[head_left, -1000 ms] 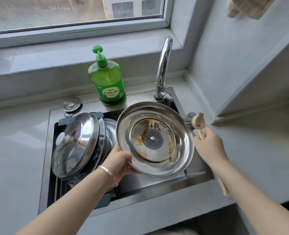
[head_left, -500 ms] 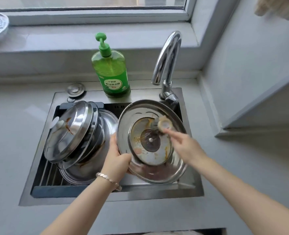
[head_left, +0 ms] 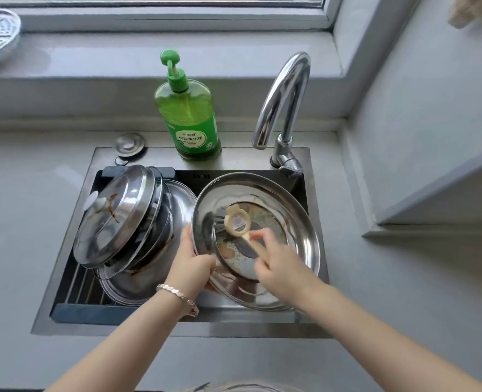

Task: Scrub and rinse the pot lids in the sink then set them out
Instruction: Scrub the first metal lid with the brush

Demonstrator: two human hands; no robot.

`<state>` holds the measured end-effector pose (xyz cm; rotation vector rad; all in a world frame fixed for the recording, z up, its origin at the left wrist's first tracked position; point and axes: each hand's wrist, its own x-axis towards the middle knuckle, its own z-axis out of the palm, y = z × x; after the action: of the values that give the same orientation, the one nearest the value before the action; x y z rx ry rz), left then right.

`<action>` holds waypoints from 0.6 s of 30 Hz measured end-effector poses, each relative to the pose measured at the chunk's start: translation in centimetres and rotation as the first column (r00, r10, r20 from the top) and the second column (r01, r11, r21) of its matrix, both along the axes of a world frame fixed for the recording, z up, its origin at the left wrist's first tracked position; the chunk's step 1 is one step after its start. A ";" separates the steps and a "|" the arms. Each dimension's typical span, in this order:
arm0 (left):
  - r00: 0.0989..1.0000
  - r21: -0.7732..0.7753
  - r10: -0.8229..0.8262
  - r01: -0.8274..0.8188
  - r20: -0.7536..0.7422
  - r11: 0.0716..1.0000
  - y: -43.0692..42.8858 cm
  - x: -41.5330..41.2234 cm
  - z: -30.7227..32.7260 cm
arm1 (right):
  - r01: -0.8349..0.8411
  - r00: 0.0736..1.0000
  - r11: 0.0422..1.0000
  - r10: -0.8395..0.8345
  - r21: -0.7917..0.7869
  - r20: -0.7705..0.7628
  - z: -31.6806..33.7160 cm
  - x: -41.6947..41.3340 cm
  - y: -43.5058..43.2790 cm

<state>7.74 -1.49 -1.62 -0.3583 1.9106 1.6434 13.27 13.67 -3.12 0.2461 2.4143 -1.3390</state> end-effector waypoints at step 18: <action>1.000 0.009 0.010 -0.010 0.011 1.000 -1.5 -1.5 -0.7 | 0.080 0.993 0.994 -0.073 -0.074 0.091 -0.3 0.9 0.6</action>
<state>6.26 -2.99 -2.29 -0.3731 1.8955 1.6534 14.20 14.29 -3.42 0.3724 2.2958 -1.4205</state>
